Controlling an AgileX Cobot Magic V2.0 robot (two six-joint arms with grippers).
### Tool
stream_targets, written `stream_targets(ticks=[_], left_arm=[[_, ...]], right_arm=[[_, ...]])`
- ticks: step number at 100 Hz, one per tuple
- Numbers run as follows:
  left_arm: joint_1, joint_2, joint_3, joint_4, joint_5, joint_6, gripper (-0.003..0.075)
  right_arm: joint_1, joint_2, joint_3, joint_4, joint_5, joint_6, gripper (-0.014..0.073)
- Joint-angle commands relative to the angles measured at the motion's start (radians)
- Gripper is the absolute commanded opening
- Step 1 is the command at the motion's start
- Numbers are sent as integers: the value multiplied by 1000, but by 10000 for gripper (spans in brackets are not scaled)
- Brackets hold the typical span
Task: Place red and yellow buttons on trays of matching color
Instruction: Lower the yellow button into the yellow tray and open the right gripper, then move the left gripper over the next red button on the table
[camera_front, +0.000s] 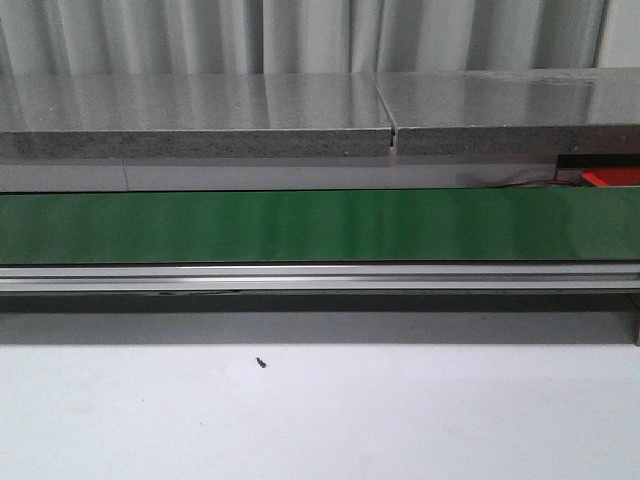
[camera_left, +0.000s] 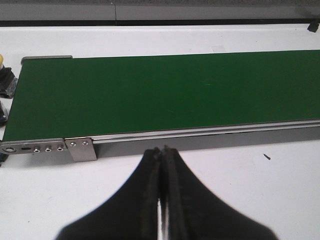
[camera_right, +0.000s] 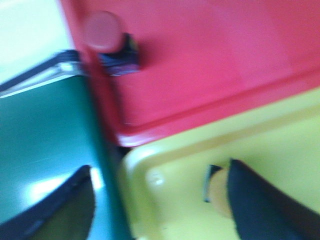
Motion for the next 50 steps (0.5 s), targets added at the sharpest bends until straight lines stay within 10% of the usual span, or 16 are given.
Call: stream_targets(ticks=[1, 31, 50], left_arm=[[-6, 2, -27, -16, -72, -10, -19], [-6, 2, -27, -16, -72, -10, -19], [-6, 2, -27, -16, -72, -10, -19]], right_arm=[[49, -81, -10, -4, -9, -15, 363], [203, -243, 88, -8, -30, -15, 7], [258, -338, 150, -8, -37, -16, -69]])
